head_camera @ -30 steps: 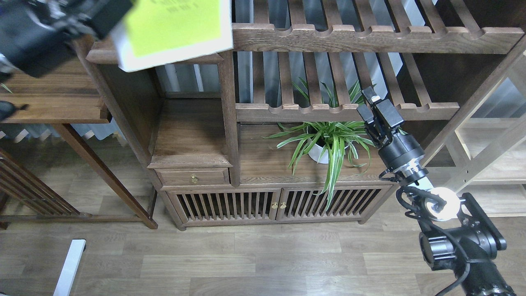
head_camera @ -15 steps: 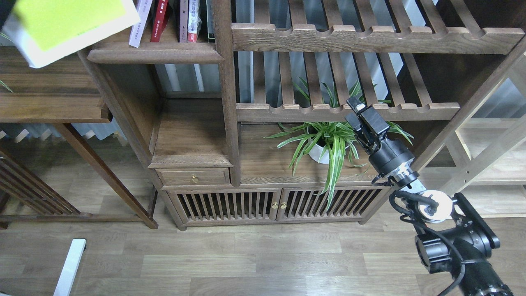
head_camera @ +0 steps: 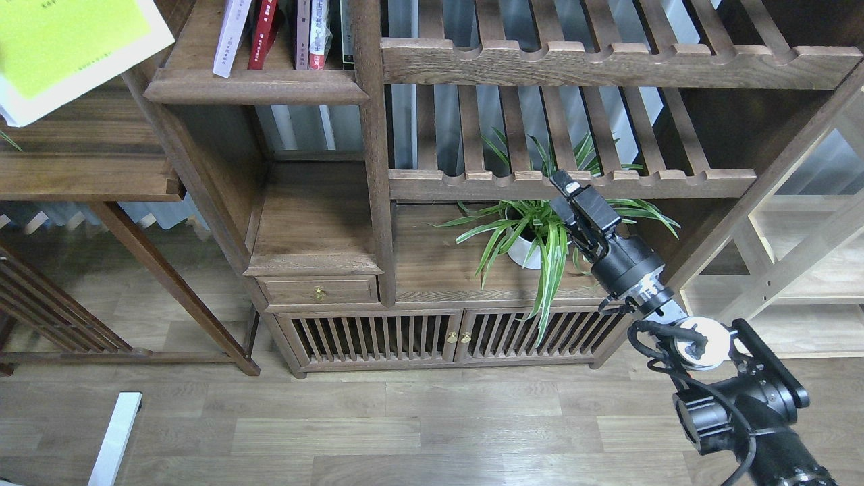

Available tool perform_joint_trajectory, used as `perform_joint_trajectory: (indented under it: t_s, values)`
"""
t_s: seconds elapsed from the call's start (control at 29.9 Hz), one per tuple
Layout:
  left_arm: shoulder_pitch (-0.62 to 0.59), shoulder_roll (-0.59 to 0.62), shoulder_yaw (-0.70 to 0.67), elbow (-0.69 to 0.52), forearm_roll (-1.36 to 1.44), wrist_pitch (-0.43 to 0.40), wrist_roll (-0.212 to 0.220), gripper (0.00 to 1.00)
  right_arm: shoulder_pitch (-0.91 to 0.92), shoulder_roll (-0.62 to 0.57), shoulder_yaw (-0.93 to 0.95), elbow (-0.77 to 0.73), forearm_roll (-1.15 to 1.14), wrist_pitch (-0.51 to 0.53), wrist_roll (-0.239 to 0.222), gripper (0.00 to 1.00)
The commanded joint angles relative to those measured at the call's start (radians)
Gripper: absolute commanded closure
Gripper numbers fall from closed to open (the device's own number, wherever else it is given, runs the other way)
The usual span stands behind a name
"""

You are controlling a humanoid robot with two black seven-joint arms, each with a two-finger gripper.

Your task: Organize books on shelf

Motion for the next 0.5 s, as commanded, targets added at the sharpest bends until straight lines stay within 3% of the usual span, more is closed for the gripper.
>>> perform_joint_trajectory:
  t_s: [0.0, 0.47]
  values:
    - [-0.008, -0.013, 0.012, 0.012, 0.03, 0.0, 0.0, 1.0, -0.002, -0.002, -0.001, 0.0, -0.002, 0.0, 0.0, 0.12]
    - [-0.094, -0.036, 0.052, 0.056, 0.097, 0.024, -0.011, 0.99, 0.0, 0.006, -0.001, 0.002, -0.005, 0.0, -0.001, 0.12]
